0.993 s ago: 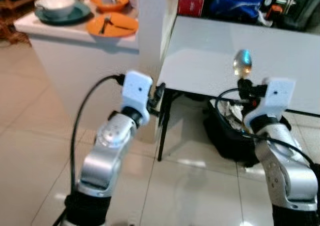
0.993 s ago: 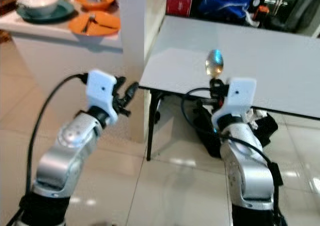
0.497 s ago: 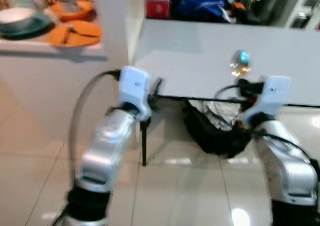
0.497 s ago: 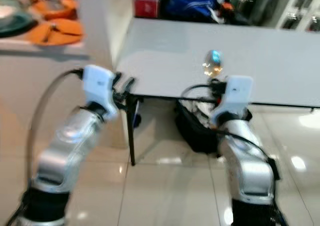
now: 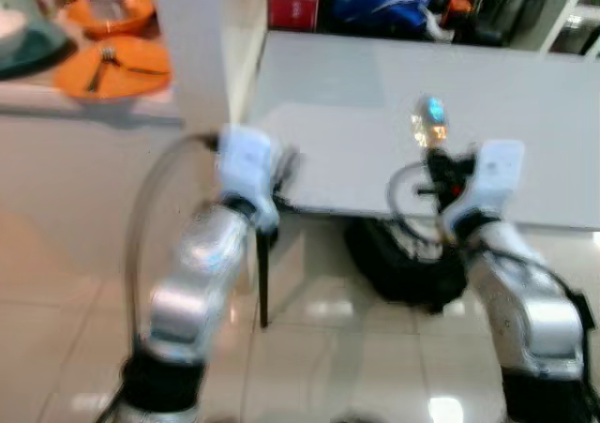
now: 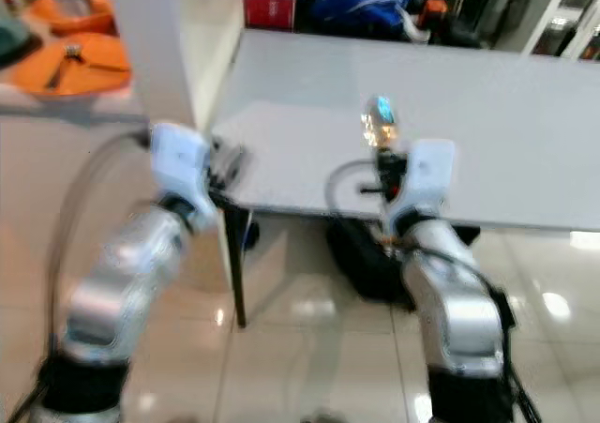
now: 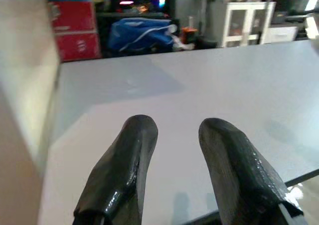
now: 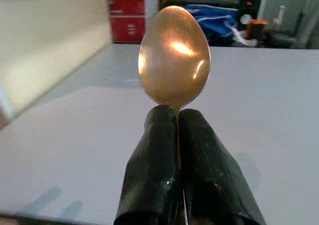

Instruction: Setting the table

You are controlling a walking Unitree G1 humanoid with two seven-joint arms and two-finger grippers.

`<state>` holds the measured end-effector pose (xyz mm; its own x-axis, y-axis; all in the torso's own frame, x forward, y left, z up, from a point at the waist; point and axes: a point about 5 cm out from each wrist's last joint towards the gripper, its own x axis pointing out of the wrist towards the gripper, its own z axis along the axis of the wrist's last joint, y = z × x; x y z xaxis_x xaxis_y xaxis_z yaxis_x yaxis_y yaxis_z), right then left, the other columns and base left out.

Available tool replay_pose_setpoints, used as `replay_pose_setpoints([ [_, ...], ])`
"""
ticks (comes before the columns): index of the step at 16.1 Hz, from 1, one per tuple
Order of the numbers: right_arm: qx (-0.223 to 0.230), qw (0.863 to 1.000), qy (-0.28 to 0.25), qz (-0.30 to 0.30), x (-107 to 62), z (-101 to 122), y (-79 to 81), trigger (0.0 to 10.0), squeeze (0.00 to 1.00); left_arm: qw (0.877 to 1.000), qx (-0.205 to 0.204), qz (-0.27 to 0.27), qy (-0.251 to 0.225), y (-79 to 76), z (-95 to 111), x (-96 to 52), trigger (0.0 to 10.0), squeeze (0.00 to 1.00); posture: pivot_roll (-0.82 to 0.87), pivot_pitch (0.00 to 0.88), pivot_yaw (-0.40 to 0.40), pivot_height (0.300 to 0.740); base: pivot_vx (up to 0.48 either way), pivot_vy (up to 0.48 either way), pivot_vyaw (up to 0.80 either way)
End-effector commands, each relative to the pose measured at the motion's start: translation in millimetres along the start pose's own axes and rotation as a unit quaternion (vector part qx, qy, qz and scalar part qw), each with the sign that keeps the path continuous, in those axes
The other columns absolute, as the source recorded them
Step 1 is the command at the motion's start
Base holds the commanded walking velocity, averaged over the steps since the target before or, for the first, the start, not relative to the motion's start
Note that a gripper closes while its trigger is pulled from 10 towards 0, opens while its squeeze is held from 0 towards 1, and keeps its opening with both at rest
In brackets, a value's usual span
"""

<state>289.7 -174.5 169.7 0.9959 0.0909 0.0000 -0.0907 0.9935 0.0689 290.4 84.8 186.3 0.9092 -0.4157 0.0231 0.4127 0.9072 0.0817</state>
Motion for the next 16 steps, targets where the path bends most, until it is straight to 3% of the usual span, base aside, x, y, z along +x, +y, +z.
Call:
replay_pose_setpoints([
  [1,0.003,1.000,-0.009,0.011,0.6,4,7.4,10.0,0.00,1.000,0.008,0.008,-0.008,7.9,4,-4.9,10.0,0.00,0.02,0.036,-0.046,0.740,0.341,0.000,0.00],
  [6,0.000,1.000,-0.010,0.005,-5.5,3,8.0,10.0,0.00,0.999,0.004,0.025,0.024,6.7,-6,-1.4,10.0,0.00,0.02,0.050,-0.039,0.740,0.120,0.000,0.00],
  [9,-0.002,1.000,-0.012,0.003,-6.6,3,11.9,10.0,0.00,0.999,0.003,0.028,0.021,12.8,-5,-0.9,10.0,0.00,0.00,0.048,-0.021,0.740,0.000,0.000,0.00],
  [13,-0.003,1.000,-0.012,-0.024,-11.2,3,0.8,10.0,0.00,0.999,0.005,0.029,0.023,8.8,-5,4.5,10.0,0.00,0.01,0.058,-0.018,0.740,0.000,0.000,0.00],
  [16,-0.001,1.000,-0.020,-0.021,-9.8,5,6.1,10.0,0.00,0.999,0.010,0.039,0.026,12.5,-6,2.9,10.0,0.00,0.00,0.057,-0.022,0.740,0.000,-0.160,0.00],
])
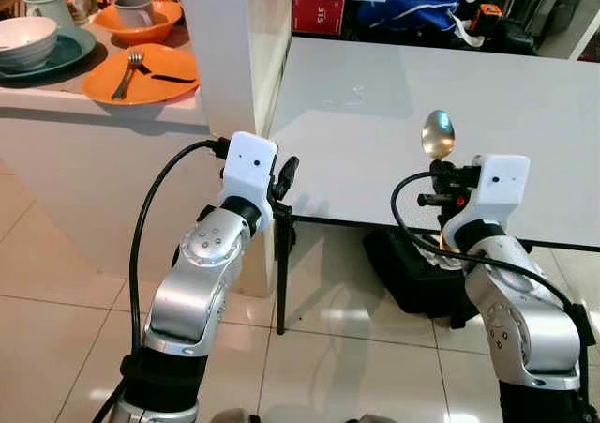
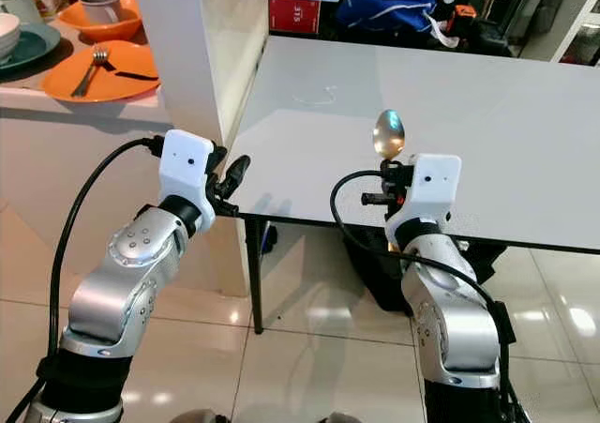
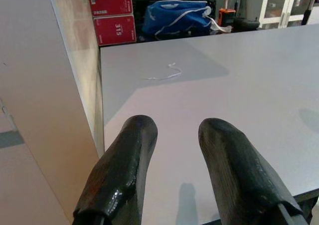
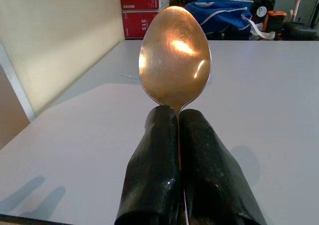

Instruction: Setting the table

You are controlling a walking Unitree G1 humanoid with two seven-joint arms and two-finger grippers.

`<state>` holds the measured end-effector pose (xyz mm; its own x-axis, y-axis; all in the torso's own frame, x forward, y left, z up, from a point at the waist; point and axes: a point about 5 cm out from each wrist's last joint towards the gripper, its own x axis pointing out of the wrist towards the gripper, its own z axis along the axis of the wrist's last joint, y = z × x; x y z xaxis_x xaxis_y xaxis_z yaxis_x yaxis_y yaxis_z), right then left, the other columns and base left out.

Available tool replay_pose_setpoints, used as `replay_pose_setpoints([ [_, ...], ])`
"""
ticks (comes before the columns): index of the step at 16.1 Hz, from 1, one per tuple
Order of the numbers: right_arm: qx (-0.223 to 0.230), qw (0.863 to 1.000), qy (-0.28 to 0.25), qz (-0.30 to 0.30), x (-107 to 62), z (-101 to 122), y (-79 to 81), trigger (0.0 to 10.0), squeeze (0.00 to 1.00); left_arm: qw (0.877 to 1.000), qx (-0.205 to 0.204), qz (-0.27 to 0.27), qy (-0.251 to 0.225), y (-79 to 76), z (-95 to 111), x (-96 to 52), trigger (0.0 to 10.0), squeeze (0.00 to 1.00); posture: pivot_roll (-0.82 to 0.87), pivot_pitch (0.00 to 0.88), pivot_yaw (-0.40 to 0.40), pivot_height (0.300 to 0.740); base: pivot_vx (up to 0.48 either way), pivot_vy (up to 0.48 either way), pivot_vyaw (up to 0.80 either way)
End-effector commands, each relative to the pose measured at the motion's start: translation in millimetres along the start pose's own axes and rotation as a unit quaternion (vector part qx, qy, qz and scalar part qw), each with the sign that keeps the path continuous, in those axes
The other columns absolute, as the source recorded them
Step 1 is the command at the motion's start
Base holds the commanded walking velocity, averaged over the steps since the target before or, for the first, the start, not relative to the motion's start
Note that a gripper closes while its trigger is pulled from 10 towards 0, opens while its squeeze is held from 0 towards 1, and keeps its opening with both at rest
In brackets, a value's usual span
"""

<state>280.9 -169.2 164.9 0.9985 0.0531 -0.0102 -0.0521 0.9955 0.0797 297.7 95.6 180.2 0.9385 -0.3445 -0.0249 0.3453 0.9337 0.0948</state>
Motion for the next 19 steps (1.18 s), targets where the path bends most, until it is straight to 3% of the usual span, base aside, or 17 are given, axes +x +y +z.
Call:
replay_pose_setpoints([
  [1,-0.006,1.000,-0.026,0.003,-1.2,11,1.5,10.0,0.00,1.000,0.004,0.003,-0.004,0.9,3,2.8,10.0,0.00,0.00,0.059,-0.026,0.740,0.000,-0.480,0.00],
  [13,-0.004,1.000,-0.016,-0.005,-0.1,4,-1.7,10.0,0.00,1.000,0.008,0.011,-0.003,0.3,0,3.1,10.0,0.00,-0.01,0.035,-0.029,0.740,0.000,-0.480,0.00],
  [19,-0.015,1.000,-0.016,-0.022,-0.4,7,-17.8,10.0,0.00,1.000,0.013,0.002,-0.005,-0.3,1,6.4,10.0,0.00,-0.01,0.045,-0.021,0.740,0.000,-0.480,0.00],
])
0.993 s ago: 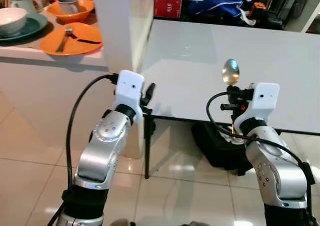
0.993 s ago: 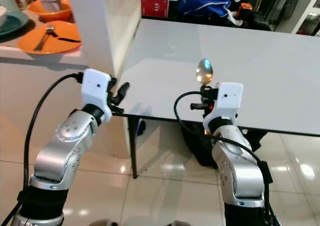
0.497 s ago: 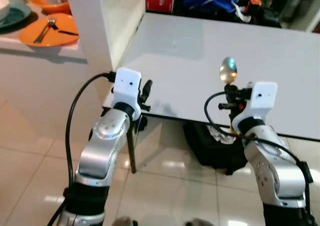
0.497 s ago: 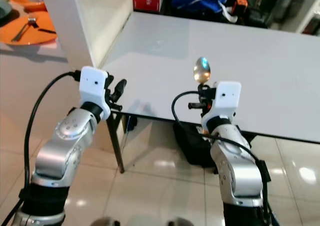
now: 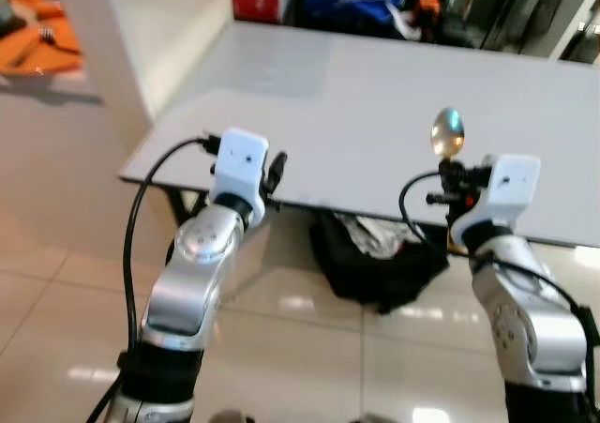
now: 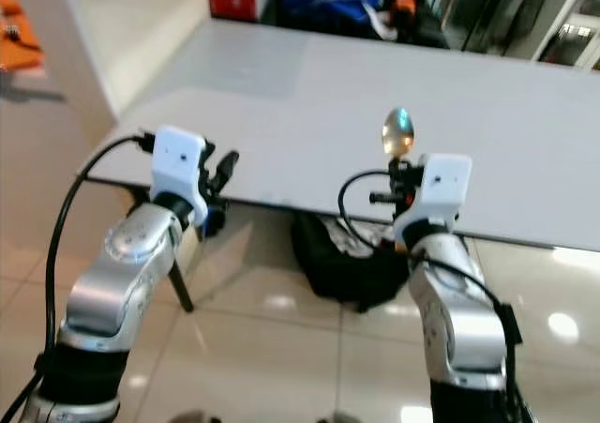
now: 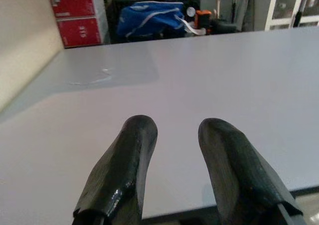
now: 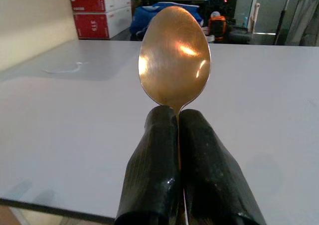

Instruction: Setting the table

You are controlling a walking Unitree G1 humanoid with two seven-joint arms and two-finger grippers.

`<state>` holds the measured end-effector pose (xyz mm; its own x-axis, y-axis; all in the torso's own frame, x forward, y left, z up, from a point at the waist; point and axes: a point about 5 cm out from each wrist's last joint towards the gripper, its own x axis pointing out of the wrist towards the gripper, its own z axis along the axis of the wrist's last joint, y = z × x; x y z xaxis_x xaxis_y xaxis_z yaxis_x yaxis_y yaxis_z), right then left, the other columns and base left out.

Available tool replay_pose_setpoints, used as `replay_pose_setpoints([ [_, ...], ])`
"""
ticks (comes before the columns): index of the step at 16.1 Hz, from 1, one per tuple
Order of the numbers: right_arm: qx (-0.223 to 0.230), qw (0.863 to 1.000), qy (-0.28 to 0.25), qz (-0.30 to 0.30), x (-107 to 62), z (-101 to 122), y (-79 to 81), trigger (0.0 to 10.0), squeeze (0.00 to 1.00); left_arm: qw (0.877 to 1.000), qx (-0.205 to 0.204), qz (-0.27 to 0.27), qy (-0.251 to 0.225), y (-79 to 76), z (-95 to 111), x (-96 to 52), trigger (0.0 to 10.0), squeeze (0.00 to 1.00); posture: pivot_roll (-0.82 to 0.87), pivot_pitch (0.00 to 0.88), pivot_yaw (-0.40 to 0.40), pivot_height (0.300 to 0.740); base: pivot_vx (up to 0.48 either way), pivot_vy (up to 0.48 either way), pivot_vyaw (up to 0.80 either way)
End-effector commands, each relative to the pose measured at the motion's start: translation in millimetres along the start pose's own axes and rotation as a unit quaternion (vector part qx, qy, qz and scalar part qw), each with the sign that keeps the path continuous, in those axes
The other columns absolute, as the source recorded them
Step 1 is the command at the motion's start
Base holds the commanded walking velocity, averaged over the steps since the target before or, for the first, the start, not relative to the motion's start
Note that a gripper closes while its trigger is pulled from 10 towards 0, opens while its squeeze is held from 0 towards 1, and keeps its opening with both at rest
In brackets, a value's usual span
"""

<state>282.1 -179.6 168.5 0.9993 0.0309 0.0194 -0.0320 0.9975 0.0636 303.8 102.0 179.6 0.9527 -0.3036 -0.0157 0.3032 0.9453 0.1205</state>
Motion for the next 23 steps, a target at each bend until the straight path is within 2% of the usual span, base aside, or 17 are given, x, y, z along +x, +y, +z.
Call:
replay_pose_setpoints([
  [1,-0.006,1.000,-0.003,-0.016,-0.1,4,-10.1,10.0,0.00,1.000,0.003,-0.025,-0.007,-8.8,4,4.6,10.0,0.00,-0.02,0.043,-0.020,0.740,0.000,-0.480,0.00],
  [5,-0.005,1.000,0.001,-0.025,-1.0,1,-12.1,10.0,0.00,1.000,0.000,-0.019,0.001,-9.3,0,-0.2,10.0,0.00,-0.01,0.050,-0.018,0.740,0.000,-0.480,0.00],
  [6,-0.028,0.999,0.004,-0.022,-0.8,0,-7.1,10.0,0.00,1.000,0.007,-0.014,0.015,-7.1,-6,0.7,10.0,0.00,-0.02,0.049,-0.010,0.740,0.000,-0.480,0.00],
  [9,-0.017,1.000,0.006,-0.016,-3.8,0,-4.5,10.0,0.00,1.000,-0.001,-0.019,0.001,-11.1,0,6.2,10.0,0.00,-0.02,0.060,-0.018,0.740,0.000,-0.480,0.00],
  [11,-0.014,1.000,0.009,-0.021,-4.2,-1,-8.3,10.0,0.00,1.000,-0.003,-0.017,-0.002,-11.0,2,2.4,10.0,0.00,-0.01,0.059,-0.017,0.740,0.000,-0.480,0.00],
  [12,-0.016,1.000,0.010,-0.023,-2.8,-2,-8.3,10.0,0.00,1.000,-0.024,-0.008,0.007,-7.6,-2,1.3,10.0,0.00,-0.02,0.055,-0.010,0.740,0.000,-0.251,0.00],
  [13,-0.004,0.999,0.017,-0.030,-1.2,0,-7.9,10.0,0.00,0.999,-0.039,0.009,0.003,-2.6,0,3.4,10.0,0.00,-0.02,0.059,-0.015,0.740,0.000,0.000,0.00],
  [14,0.007,0.999,0.027,-0.034,-0.2,0,-7.6,10.0,0.00,0.999,-0.038,0.008,0.000,-0.8,3,5.7,10.0,0.00,-0.02,0.061,-0.021,0.740,0.000,0.000,0.00],
  [16,-0.005,0.999,0.035,-0.022,0.9,-5,-6.0,10.0,0.00,0.999,-0.032,0.014,0.006,1.4,2,8.2,10.0,0.00,-0.01,0.061,-0.016,0.740,0.000,0.000,0.00],
  [18,0.010,0.999,0.036,-0.024,0.5,-7,-5.2,10.0,0.00,1.000,-0.025,0.014,0.002,0.8,4,5.6,10.0,0.00,0.00,0.057,-0.020,0.740,0.369,0.000,-0.70],
  [20,0.002,0.999,0.028,-0.017,4.9,-2,0.3,10.0,0.00,0.999,-0.033,0.016,0.010,5.3,0,4.1,10.0,0.00,-0.01,0.061,-0.017,0.740,0.431,0.000,-0.40],
  [23,-0.009,0.999,0.032,-0.004,5.1,-4,0.4,10.0,0.00,1.000,-0.019,0.017,0.009,4.3,1,5.2,10.0,0.00,0.01,0.059,-0.021,0.740,0.440,0.000,0.00],
])
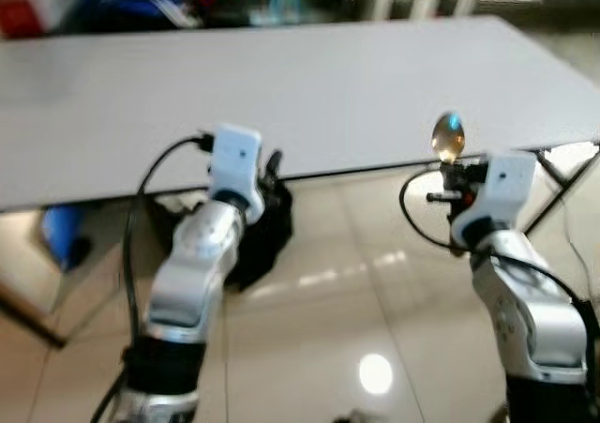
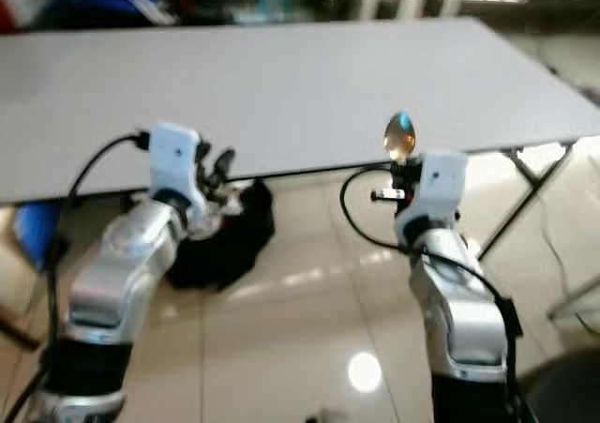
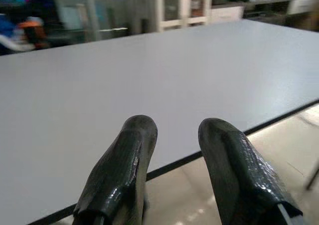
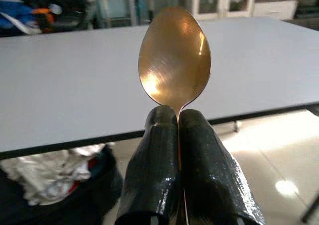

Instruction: Setting the table

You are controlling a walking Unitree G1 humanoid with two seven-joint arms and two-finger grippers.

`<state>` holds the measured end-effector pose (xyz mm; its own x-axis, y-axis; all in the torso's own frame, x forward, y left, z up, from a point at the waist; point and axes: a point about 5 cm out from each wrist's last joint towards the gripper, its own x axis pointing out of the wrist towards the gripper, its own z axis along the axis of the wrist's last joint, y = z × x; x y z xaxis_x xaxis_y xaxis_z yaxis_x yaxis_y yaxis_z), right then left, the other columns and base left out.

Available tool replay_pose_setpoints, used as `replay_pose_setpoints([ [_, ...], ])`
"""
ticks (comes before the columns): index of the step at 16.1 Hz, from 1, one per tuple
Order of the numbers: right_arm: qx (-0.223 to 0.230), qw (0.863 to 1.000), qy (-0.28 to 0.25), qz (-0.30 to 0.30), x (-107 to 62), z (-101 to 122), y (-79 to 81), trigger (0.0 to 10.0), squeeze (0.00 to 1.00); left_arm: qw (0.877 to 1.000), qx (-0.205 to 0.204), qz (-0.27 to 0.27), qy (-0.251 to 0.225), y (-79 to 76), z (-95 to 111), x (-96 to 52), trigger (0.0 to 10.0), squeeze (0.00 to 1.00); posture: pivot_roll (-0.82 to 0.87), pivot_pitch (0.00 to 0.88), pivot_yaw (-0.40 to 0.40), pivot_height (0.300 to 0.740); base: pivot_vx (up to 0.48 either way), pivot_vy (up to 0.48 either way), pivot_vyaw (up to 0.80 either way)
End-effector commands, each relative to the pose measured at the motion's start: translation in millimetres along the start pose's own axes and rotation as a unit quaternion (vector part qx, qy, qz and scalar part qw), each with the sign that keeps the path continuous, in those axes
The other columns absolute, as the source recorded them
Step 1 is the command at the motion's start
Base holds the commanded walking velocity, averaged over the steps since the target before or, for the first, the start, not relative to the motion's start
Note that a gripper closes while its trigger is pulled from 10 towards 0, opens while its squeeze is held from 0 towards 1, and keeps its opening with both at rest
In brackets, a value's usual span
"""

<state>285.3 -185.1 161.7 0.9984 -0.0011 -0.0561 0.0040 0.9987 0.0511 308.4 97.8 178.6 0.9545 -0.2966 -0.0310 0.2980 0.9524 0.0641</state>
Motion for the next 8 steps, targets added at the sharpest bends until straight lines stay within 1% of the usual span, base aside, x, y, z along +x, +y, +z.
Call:
replay_pose_setpoints([
  [1,-0.001,1.000,-0.006,0.016,1.6,2,6.9,10.0,0.00,1.000,0.016,0.006,-0.004,5.5,5,-2.6,10.0,0.00,0.01,0.056,-0.021,0.740,0.442,0.000,0.00],
  [2,-0.002,1.000,-0.006,0.017,2.3,1,9.3,10.0,0.00,1.000,0.021,0.004,-0.004,5.9,5,-3.9,10.0,0.00,0.00,0.057,-0.014,0.740,0.442,0.000,0.00],
  [3,-0.001,1.000,-0.011,0.022,2.9,3,13.8,10.0,0.00,1.000,0.018,0.007,0.001,9.2,2,-4.3,10.0,0.00,-0.01,0.058,-0.007,0.740,0.442,0.000,0.00],
  [4,0.007,0.999,-0.015,0.036,2.3,6,17.5,10.0,0.00,1.000,0.020,0.005,-0.004,9.1,5,-2.3,10.0,0.00,-0.01,0.062,-0.013,0.740,0.439,0.000,0.00],
  [5,0.002,0.999,-0.012,0.041,2.1,4,18.7,10.0,0.00,1.000,0.021,0.005,-0.004,9.3,5,-1.7,10.0,0.00,-0.01,0.061,-0.010,0.740,0.442,0.000,0.00],
  [7,-0.006,0.999,-0.006,0.041,1.7,1,16.9,10.0,0.00,1.000,0.021,0.006,-0.001,6.6,3,-2.7,10.0,0.00,0.01,0.067,-0.015,0.740,0.442,0.000,0.00],
  [8,-0.016,0.999,-0.006,0.032,2.6,1,15.2,10.0,0.00,1.000,0.025,0.001,-0.003,4.4,5,-5.9,10.0,0.00,0.02,0.066,-0.018,0.740,0.442,0.000,0.00],
])
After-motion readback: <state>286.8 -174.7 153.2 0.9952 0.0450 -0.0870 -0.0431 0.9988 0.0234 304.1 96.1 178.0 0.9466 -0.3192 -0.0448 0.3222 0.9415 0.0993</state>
